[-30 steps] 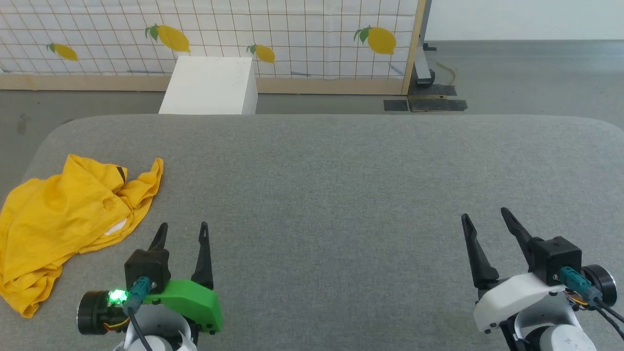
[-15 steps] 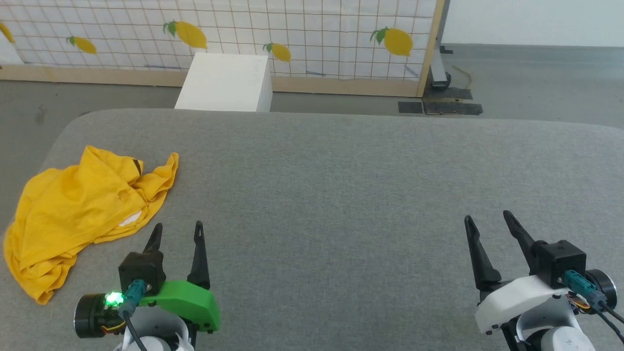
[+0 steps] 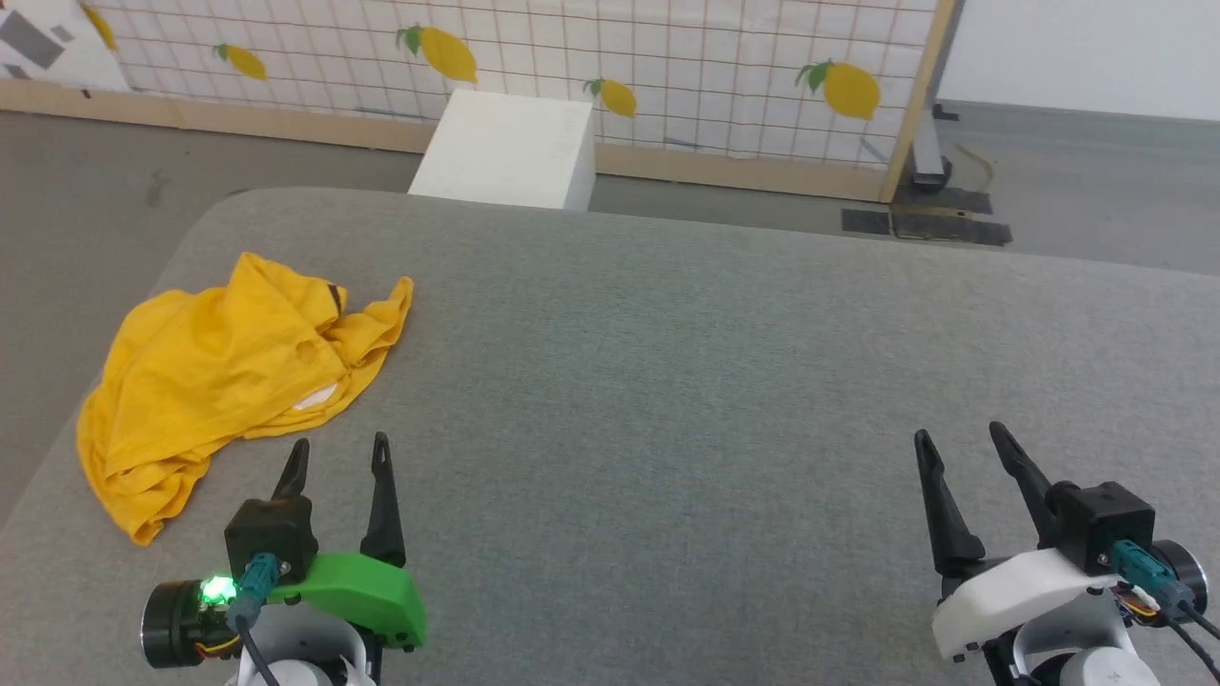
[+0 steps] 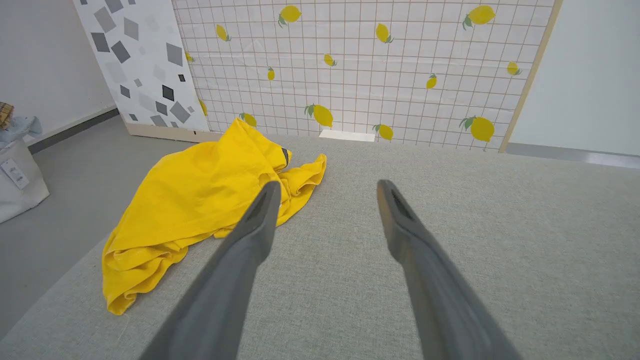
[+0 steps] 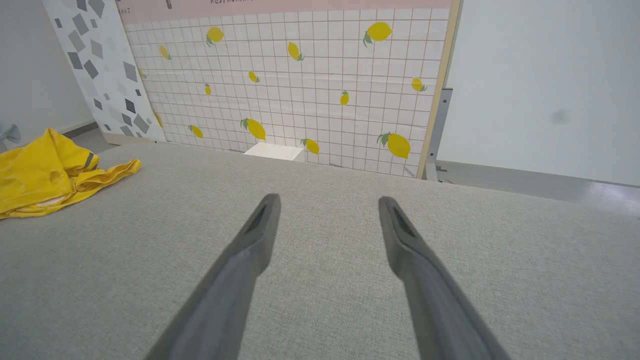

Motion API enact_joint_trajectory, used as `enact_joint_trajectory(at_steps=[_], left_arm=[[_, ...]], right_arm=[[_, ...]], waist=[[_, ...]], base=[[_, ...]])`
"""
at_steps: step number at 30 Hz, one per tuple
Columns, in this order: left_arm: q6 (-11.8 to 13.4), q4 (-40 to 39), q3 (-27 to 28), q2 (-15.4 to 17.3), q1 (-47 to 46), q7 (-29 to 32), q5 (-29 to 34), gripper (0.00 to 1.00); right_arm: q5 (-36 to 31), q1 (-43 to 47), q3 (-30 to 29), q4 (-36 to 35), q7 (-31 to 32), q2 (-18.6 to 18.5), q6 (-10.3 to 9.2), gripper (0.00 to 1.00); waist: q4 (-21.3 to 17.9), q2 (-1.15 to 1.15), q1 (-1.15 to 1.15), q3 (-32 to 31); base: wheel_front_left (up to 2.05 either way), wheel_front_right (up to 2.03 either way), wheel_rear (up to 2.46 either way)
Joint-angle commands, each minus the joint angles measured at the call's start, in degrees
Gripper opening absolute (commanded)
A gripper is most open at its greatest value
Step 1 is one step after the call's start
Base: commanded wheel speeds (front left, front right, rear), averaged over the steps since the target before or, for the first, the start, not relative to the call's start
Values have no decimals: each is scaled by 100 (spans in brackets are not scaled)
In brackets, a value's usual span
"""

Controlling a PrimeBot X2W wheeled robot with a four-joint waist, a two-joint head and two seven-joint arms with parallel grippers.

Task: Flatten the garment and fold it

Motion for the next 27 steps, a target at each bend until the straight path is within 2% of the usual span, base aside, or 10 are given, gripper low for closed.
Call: enact_joint_trajectory(at_steps=[1, 27], left_arm=[[38, 21, 14, -8, 97, -59, -102, 100], [228, 205, 44, -13, 252, -367, -216, 100]], right_arm=[[67, 87, -10, 40, -63, 2, -3, 100], [295, 210, 7, 352, -372, 3, -5, 100]], waist=[[123, 0, 0, -17], [1001, 0, 0, -120]], base=[[0, 0, 0], [0, 0, 0]])
